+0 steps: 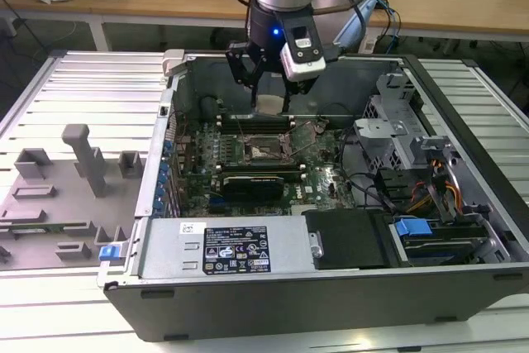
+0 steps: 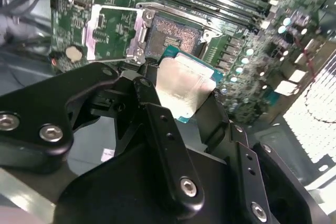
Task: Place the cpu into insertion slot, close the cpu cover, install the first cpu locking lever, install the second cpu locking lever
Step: 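Place the cpu into insertion slot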
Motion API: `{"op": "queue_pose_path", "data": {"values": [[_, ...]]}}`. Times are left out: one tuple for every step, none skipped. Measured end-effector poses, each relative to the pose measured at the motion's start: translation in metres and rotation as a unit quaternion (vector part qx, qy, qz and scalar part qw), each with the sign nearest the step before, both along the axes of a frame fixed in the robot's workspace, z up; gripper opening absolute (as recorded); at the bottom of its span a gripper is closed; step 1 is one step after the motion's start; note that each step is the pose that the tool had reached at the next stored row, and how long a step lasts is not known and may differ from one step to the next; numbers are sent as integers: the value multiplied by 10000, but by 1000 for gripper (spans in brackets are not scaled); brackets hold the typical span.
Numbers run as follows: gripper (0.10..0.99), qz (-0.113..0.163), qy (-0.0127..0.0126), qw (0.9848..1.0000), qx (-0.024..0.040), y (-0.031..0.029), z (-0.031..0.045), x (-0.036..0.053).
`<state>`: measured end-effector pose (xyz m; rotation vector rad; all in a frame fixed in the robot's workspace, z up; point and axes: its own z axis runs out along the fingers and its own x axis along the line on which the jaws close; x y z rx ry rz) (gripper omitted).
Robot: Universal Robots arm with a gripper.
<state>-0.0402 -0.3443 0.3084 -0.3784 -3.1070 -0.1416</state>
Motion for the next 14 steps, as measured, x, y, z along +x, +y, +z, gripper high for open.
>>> {"op": "queue_pose_path", "data": {"values": [[541,-90,0,10000,0,0,-11,0],[541,-183,0,9998,0,0,-22,0],[541,-303,0,9995,0,0,-37,0],[541,-400,0,9992,0,0,-49,0],[541,-499,0,9988,0,0,-61,0],[541,-597,0,9982,0,0,-73,0],[541,-697,0,9976,0,0,-85,0],[541,-786,0,9969,0,0,-95,0],[541,-933,0,9956,0,0,-108,0],[541,-1048,0,9945,0,0,-115,0],[541,-1139,0,9935,0,0,-120,0],[541,-1235,0,9923,-1,0,-125,0],[541,-1325,1,9912,-1,0,-128,0],[541,-1523,0,9883,0,0,-135,0]]}}
